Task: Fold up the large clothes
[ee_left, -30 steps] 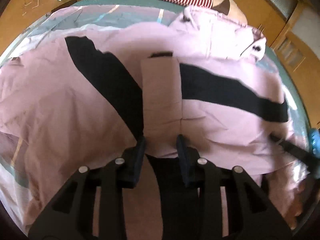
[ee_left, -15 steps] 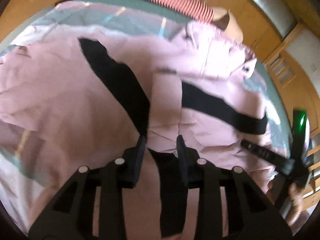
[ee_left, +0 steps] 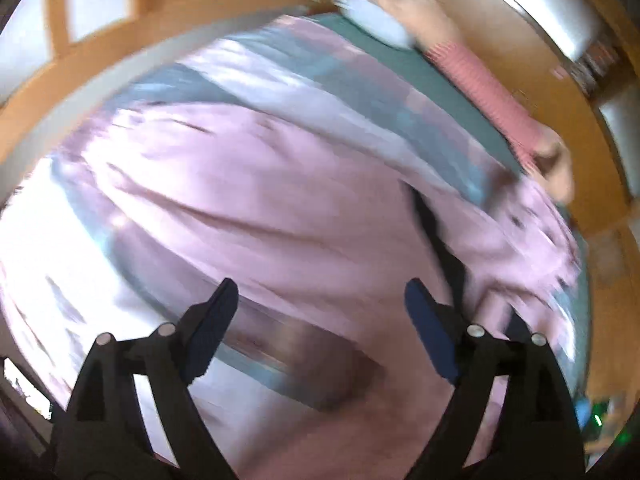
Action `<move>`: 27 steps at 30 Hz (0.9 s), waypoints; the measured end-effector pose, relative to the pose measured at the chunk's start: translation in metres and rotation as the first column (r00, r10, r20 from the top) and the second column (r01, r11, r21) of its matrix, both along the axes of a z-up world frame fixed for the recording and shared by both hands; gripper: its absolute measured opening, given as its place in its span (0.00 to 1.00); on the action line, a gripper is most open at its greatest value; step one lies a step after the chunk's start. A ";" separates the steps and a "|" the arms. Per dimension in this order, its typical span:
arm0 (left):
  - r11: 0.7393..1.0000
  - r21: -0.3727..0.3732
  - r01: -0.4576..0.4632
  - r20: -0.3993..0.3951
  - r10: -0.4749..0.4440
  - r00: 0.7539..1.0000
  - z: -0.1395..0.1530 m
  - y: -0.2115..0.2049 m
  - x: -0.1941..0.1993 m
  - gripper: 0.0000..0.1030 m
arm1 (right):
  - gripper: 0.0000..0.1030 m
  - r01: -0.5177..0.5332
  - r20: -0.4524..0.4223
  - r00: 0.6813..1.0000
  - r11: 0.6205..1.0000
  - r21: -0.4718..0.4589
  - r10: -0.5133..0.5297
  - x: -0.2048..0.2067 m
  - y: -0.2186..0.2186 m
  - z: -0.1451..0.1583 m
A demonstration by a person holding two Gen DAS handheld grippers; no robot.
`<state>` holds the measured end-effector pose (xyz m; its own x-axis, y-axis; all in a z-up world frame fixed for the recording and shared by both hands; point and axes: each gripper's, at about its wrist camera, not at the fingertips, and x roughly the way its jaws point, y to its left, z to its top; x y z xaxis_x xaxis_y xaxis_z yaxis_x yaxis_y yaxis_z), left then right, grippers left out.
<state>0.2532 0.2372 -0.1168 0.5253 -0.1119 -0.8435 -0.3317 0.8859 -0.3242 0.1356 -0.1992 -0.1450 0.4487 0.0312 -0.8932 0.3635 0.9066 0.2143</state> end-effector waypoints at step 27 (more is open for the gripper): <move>0.979 -0.156 0.133 0.349 -0.072 0.934 0.034 0.040 0.007 0.06 | 0.63 -0.218 -0.002 0.976 0.976 0.015 0.218 0.025 0.108 -0.011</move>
